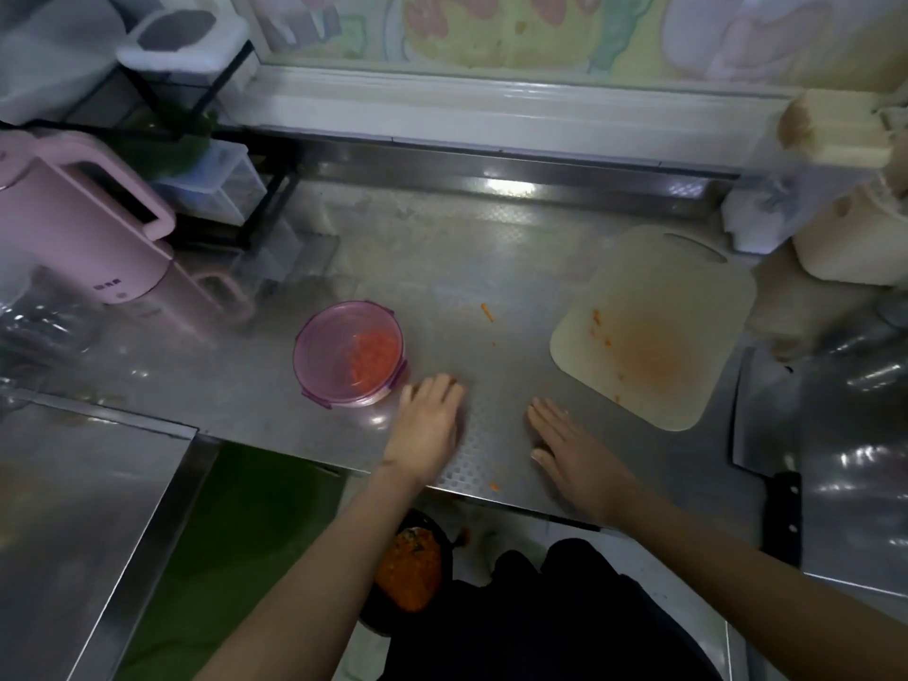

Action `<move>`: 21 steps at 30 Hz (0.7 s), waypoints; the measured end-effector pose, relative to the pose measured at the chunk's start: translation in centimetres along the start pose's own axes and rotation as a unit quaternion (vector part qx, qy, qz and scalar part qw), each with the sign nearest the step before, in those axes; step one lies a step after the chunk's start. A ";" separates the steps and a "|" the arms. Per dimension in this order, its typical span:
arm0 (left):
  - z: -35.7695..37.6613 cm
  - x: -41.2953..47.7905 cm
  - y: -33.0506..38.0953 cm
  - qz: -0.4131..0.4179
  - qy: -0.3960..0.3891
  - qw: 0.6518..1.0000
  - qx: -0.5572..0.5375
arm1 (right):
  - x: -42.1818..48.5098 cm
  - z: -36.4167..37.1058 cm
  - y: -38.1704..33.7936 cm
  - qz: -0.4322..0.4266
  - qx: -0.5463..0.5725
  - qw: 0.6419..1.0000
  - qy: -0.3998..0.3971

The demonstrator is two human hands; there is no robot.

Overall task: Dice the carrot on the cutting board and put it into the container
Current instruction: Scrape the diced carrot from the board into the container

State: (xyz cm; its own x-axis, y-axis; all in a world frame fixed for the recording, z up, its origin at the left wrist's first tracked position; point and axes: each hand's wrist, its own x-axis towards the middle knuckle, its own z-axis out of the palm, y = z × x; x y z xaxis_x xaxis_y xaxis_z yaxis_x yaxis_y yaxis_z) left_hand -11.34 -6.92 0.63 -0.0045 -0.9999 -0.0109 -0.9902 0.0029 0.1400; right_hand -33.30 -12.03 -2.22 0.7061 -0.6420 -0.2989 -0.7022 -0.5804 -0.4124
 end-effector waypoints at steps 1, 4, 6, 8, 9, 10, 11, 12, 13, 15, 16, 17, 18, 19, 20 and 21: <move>0.3 0.5 0.6 0.006 -0.022 0.999 -0.022 | 0.0 -0.8 0.6 0.009 0.008 1.000 0.023; 1.3 2.6 1.6 0.030 -0.084 0.993 -0.073 | 1.5 -3.5 4.0 0.069 0.009 0.995 0.075; 1.5 4.2 2.4 0.060 -0.097 0.990 -0.084 | 3.2 -5.0 6.7 0.109 0.001 0.991 0.077; 1.7 6.0 3.3 0.080 -0.130 0.986 -0.075 | 4.6 -6.2 8.9 0.131 -0.004 0.988 0.082; 1.8 6.8 3.8 0.087 -0.146 0.983 -0.067 | 5.1 -6.8 9.5 0.146 -0.004 0.985 0.088; 1.9 7.6 4.3 0.094 -0.157 0.981 -0.058 | 5.6 -7.4 9.9 0.159 -0.007 0.983 0.090; 2.0 8.2 4.8 0.103 -0.167 0.979 -0.048 | 6.0 -8.0 10.0 0.166 -0.002 0.982 0.087; 2.2 8.7 5.2 0.111 -0.178 0.977 -0.040 | 6.5 -8.3 10.2 0.165 0.002 0.983 0.082; 2.4 9.1 5.6 0.118 -0.191 0.974 -0.034 | 6.9 -8.7 10.4 0.161 0.004 0.984 0.079; 3.2 9.4 6.2 0.120 -0.213 0.969 -0.025 | 7.8 -8.9 11.0 0.153 -0.002 0.986 0.064; 3.6 9.3 6.5 0.114 -0.217 0.969 -0.021 | 8.2 -8.8 11.3 0.150 0.002 0.987 0.053; 4.0 9.2 6.7 0.107 -0.218 0.970 -0.017 | 8.5 -8.5 11.5 0.145 0.005 0.989 0.041; 4.3 8.9 6.9 0.101 -0.218 0.971 -0.012 | 8.7 -8.2 11.6 0.134 0.004 0.990 0.036; 4.5 8.7 7.1 0.098 -0.217 0.971 -0.007 | 8.8 -8.0 11.7 0.118 0.001 0.992 0.038; 4.7 8.5 7.1 0.098 -0.215 0.972 -0.004 | 8.8 -7.6 11.6 0.099 -0.002 0.994 0.044; 4.8 8.4 7.1 0.099 -0.213 0.972 -0.004 | 8.5 -7.3 11.5 0.084 0.002 0.995 0.049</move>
State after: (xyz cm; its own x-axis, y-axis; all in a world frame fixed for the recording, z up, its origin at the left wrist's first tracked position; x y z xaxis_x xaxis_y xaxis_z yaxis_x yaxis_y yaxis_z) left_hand -19.05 -15.25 -3.18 -0.2533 -0.8849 -0.3909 -0.9630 0.1923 0.1885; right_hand -36.02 -27.83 -3.24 0.5659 -0.7760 -0.2785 -0.8095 -0.4588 -0.3664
